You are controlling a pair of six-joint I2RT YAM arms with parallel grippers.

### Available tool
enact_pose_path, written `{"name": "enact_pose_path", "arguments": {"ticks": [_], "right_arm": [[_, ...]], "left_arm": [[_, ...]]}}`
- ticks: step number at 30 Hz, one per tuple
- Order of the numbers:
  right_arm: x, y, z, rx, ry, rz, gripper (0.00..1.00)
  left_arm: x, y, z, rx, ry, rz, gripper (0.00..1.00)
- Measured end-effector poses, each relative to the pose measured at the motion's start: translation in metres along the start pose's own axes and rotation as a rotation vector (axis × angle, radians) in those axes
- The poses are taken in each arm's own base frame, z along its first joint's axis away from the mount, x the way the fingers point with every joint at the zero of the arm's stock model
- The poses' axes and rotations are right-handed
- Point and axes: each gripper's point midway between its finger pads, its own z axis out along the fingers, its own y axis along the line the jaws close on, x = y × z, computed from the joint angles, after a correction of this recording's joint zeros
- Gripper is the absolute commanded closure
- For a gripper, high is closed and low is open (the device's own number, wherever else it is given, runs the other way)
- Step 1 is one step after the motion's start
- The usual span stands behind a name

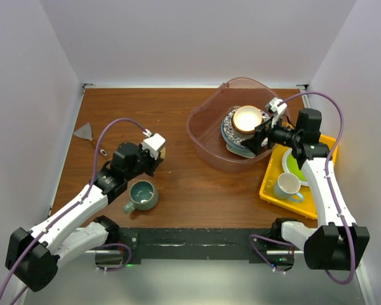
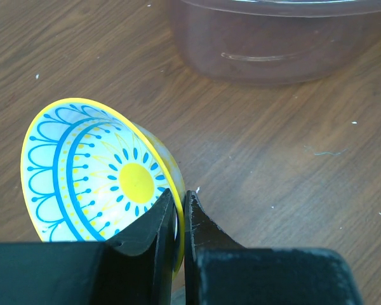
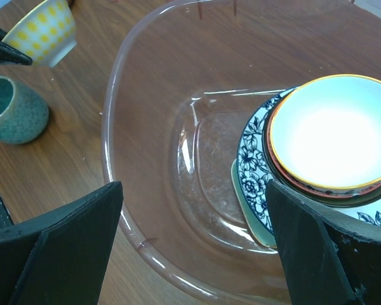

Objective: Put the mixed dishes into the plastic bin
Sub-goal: Pick up the bowl from the center of the board.

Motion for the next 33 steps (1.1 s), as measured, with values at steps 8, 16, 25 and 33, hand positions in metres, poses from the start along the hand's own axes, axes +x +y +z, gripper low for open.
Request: {"name": "enact_pose_path", "arguments": {"ticks": [8,16,25,33], "right_arm": [[0.001,0.008,0.001,-0.056,-0.004,-0.017,0.02],[0.002,0.015,0.002,-0.102,-0.008,-0.018,0.02],[0.002,0.019,0.001,-0.122,-0.011,-0.019,0.02],[0.002,0.020,0.001,-0.131,-0.013,-0.018,0.02]], "left_arm": [[0.001,-0.016,0.000,0.055,-0.007,0.040,1.00],[-0.002,-0.025,-0.001,0.085,-0.020,0.070,1.00],[-0.003,-0.033,-0.001,0.108,-0.021,0.087,1.00],[0.004,-0.041,-0.002,0.132,-0.013,0.101,1.00]]}}
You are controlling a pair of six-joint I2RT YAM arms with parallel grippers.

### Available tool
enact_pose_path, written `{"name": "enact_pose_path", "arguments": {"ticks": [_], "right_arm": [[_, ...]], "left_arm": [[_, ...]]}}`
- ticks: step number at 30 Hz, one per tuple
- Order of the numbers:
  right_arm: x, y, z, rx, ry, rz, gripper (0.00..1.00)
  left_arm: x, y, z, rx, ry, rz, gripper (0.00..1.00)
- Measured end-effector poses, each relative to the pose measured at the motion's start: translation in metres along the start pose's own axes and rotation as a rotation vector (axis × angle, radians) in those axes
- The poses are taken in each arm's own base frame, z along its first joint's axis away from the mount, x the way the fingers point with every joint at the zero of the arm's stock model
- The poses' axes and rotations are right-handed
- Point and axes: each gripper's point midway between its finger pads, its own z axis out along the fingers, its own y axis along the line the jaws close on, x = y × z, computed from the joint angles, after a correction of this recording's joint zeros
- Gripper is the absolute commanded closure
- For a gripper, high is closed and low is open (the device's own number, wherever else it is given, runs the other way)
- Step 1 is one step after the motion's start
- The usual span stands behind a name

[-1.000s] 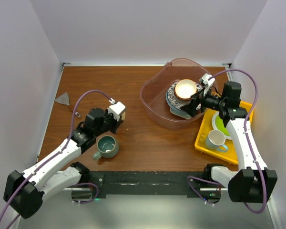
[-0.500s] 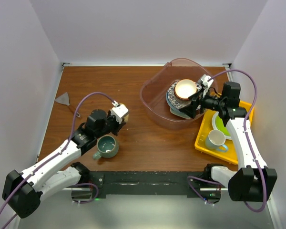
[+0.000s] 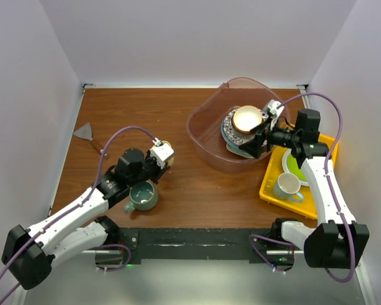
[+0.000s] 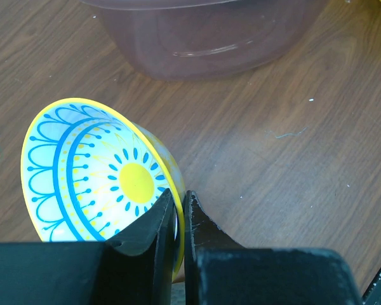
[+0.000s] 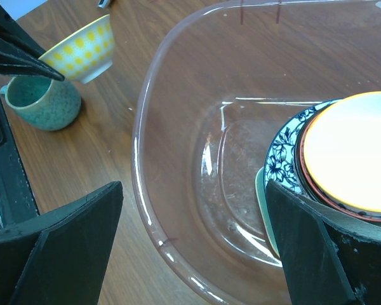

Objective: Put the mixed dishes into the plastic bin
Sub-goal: Pick up the bowl from the center of the board.

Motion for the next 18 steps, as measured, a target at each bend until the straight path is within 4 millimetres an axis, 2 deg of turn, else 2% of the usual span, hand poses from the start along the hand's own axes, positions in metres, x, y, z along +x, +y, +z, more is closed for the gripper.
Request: {"name": "enact_pose_path", "arguments": {"ticks": [11,18], "right_arm": [[0.013,-0.002,0.004,-0.027,0.049,0.044,0.02],[0.001,-0.006,0.005,-0.068,0.114,0.060,0.02]], "left_arm": [[-0.002,-0.020,-0.002,0.052,-0.019,0.077,1.00],[-0.010,-0.041,-0.003,0.084,-0.048,0.155,1.00]]}}
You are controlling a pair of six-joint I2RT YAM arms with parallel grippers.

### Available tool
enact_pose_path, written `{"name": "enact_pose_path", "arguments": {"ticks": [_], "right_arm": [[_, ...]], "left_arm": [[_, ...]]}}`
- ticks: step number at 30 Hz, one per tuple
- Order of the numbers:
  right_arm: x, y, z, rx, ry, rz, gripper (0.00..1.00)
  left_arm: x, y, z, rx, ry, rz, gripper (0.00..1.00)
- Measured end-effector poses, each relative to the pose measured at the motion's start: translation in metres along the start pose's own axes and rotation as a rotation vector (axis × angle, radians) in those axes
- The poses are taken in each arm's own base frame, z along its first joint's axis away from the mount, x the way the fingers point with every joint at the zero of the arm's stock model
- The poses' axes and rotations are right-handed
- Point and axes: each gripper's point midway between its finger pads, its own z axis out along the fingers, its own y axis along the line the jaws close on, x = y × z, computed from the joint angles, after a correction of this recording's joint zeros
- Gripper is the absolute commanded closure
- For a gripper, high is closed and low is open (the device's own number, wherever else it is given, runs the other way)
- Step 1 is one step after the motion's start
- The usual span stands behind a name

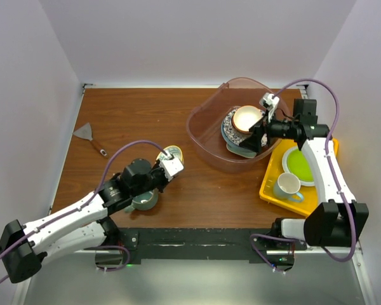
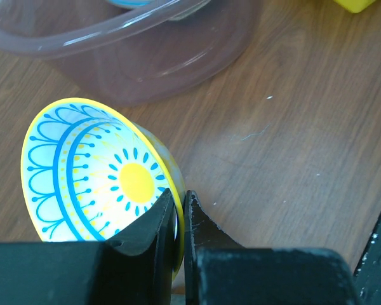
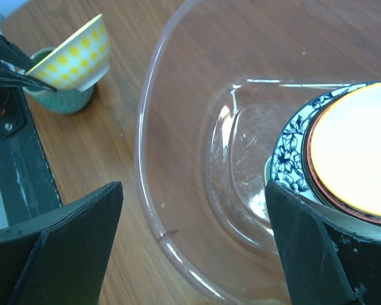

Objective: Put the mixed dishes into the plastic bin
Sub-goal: Pick up the bowl from the center of the board.

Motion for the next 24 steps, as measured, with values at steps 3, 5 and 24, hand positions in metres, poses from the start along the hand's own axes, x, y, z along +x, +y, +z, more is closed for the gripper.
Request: {"name": "enact_pose_path", "arguments": {"ticks": [3,5,24], "right_arm": [[-0.005,0.004,0.004,-0.010,0.054,-0.005,0.02],[-0.006,0.012,0.010,-0.027,0.098,-0.014,0.02],[0.003,0.101,0.100,-0.134,0.464,-0.127,0.03]], "left_arm": [[-0.007,-0.012,0.002,0.018,-0.021,0.036,1.00],[-0.009,-0.020,0.006,0.032,-0.023,0.067,1.00],[-0.066,-0.075,0.029,0.087,-0.067,0.240,1.00]]}}
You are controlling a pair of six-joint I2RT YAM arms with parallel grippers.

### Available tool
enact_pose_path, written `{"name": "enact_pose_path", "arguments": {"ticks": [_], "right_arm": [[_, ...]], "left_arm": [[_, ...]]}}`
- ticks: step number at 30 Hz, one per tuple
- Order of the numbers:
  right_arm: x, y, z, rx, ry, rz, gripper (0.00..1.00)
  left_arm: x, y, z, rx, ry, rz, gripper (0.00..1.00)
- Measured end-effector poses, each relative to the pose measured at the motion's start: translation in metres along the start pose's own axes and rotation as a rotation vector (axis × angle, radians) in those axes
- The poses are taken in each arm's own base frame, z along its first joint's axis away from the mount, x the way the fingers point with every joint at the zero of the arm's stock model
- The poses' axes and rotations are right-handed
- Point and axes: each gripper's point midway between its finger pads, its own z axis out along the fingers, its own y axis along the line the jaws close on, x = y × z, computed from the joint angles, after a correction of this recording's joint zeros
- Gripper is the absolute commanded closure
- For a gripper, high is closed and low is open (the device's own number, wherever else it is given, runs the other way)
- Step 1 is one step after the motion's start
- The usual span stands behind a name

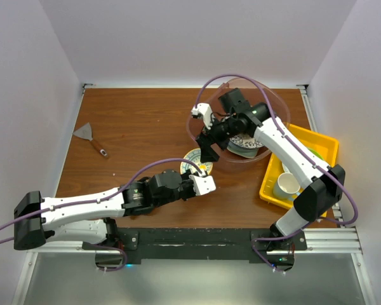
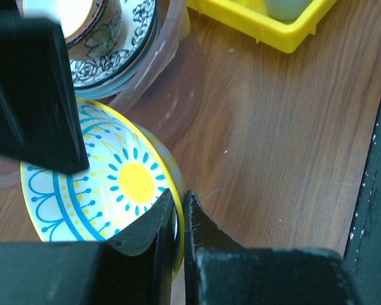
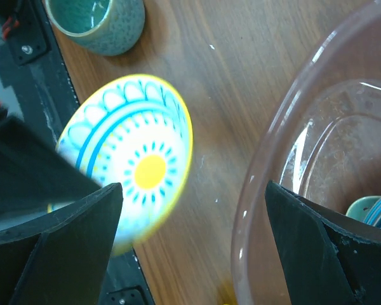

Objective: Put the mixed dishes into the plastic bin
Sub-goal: Pick up the bowl from the center of the board, then place the bowl in the plastic bin.

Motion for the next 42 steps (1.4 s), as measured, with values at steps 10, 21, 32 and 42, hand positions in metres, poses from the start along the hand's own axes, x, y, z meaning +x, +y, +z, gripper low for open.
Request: {"name": "enact_pose_path", "arguments": {"ticks": [10,21,32,42], "right_arm": [[0.003,-0.006,0.013,0.196,0.115,-0.049,0.57],[-0.021,-0.009,0.013,0.262,0.043,0.010,1.00],[-0.012,-0.061,-0.066,0.346,-0.116,0.098,1.00],[0.029,-0.124,-0.144,0.509,-0.402,0.341,1.00]], "left_arm": [[0.000,0.015,0.009,-0.089,0.058,0.024,1.00],[-0.010,0.023,0.012,-0.147,0.088,0.044,0.45],[-0.053,0.055,-0.044,-0.244,-0.106,-0.082,0.02],[0.002,0.099,-0.084,-0.416,-0.011,-0.116,0.00]]}}
